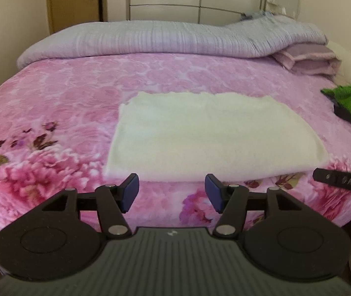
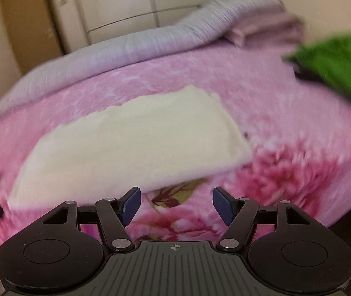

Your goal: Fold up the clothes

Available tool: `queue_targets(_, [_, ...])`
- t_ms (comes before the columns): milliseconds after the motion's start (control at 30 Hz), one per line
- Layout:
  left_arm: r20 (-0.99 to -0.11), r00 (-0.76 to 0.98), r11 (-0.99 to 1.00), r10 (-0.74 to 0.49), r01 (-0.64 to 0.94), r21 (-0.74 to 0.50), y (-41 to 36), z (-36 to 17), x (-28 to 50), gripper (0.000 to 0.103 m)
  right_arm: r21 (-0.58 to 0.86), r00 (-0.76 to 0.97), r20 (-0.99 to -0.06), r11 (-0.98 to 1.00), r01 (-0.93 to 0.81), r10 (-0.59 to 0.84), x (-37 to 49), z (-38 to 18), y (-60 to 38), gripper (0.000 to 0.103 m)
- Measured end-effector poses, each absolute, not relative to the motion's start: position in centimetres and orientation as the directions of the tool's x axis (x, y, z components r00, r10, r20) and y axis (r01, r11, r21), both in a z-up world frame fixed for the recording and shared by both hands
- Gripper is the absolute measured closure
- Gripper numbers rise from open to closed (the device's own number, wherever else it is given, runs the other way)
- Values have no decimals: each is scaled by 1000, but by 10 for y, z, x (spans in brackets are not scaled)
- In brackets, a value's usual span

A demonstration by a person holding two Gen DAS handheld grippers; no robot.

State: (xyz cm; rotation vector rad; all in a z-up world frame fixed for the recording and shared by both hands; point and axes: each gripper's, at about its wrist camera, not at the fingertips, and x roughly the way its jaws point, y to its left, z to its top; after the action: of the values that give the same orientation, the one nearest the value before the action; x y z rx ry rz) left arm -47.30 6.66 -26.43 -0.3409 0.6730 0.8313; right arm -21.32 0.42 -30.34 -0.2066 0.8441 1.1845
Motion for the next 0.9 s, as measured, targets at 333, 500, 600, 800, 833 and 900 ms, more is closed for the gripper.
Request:
queue_targets(333, [-708, 522, 683, 476, -727, -76, 124, -291, -440, 52, 740, -65, -586, 501, -448, 808, -117, -362, 19, 35])
queue_targets(500, [-734, 531, 703, 423, -703, -103, 151, -313, -416, 59, 790, -49, -573, 535, -299, 818, -89, -388, 28, 35])
queue_targets(600, [-746, 533, 718, 400, -687, -106, 162, -324, -399, 59, 817, -30, -543, 520, -249, 839, -79, -393, 32, 35])
queue_targets(800, [-755, 531, 733, 385, -673, -100, 178, -335, -381, 56, 837, 50, -514, 514, -187, 856, -58, -396, 41, 50])
queue_targets(833, [-755, 535, 733, 380, -671, -108, 181, -335, -381, 56, 839, 57, -515, 516, -172, 856, -55, -398, 42, 53])
queue_targets(900, [-754, 546, 727, 365, -673, -136, 187, -333, -384, 57, 843, 57, -509, 511, -169, 859, -53, -400, 43, 54])
